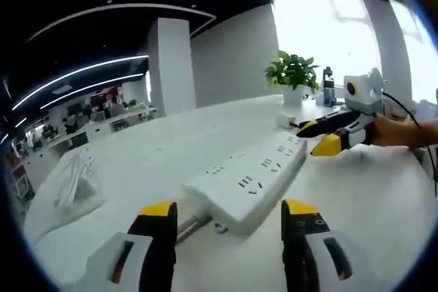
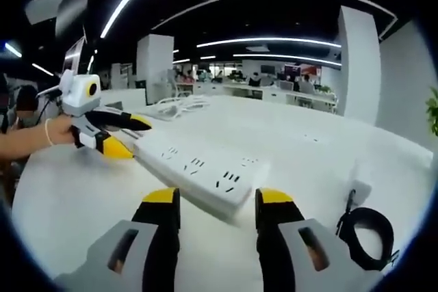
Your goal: Straighten the power strip on the desk, plug the charger into it
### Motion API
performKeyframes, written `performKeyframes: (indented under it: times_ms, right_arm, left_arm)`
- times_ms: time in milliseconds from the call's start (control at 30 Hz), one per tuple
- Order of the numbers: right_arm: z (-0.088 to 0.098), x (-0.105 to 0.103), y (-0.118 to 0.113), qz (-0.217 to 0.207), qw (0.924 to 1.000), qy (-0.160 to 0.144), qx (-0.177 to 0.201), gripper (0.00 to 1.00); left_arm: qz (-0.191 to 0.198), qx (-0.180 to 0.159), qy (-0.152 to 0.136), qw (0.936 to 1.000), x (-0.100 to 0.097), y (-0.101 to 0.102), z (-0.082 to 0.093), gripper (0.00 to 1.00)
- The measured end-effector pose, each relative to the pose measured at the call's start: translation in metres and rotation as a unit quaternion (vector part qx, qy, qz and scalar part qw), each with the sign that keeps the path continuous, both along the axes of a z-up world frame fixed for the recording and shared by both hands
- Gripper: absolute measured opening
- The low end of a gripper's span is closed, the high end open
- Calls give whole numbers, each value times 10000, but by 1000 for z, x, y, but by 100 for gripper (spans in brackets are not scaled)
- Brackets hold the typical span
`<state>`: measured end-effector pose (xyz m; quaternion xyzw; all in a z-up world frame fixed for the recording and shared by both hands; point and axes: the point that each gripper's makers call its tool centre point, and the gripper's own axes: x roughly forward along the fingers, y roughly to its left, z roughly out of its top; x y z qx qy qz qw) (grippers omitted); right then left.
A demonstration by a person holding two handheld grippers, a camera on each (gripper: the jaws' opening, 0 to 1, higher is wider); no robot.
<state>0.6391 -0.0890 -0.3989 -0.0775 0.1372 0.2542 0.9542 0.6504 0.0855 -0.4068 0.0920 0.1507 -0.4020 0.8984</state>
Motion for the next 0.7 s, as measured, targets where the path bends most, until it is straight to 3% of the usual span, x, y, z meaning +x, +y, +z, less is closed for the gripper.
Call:
performKeyframes:
  times_ms: [233, 700]
  right_arm:
    - [6, -7, 3, 84, 9999, -114, 35, 50]
    - [27, -27, 4, 128, 9986, -230, 455, 66]
  left_arm:
    - [-88, 145, -294, 9994, -11, -3, 6, 69]
    - [163, -566, -293, 9978, -37, -1, 32, 80]
